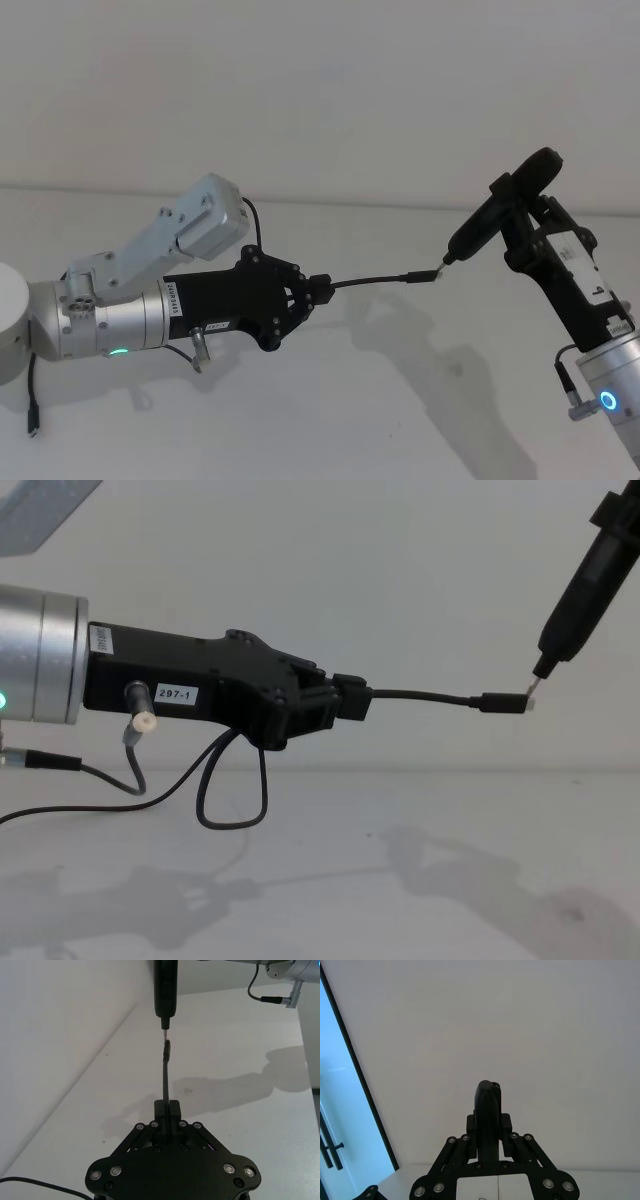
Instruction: Pick up the data cable with the one hand.
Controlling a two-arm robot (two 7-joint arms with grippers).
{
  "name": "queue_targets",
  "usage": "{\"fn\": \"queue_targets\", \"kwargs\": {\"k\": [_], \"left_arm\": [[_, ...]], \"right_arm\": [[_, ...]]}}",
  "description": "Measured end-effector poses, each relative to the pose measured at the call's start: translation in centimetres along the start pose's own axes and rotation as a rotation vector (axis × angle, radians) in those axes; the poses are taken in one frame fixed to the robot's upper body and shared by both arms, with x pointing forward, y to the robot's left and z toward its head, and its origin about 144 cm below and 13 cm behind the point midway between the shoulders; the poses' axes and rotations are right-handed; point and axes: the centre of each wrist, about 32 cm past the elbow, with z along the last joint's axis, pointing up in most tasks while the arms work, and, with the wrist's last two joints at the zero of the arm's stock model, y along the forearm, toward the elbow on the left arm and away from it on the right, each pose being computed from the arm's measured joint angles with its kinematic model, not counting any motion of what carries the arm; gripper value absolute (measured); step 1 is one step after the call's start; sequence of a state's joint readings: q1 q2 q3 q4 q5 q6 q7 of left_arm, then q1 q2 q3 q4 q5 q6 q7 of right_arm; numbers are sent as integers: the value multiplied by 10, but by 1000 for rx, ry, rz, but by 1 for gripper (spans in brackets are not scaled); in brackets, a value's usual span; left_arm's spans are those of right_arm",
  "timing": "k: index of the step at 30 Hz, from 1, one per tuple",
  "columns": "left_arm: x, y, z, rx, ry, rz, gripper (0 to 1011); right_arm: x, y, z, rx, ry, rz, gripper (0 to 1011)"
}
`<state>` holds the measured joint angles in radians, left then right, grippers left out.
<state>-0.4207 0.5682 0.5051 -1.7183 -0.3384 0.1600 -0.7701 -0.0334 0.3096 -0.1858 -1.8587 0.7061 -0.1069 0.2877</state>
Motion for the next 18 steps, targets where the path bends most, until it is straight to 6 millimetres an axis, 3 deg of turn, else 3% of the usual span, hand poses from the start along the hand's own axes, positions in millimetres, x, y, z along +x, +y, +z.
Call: {"fn": "queue_targets", "kwargs": {"k": [18], "left_arm": [[0, 0, 0, 0, 0, 0, 51]], "right_arm": [[-1, -3, 2, -15, -13, -4, 268]]}}
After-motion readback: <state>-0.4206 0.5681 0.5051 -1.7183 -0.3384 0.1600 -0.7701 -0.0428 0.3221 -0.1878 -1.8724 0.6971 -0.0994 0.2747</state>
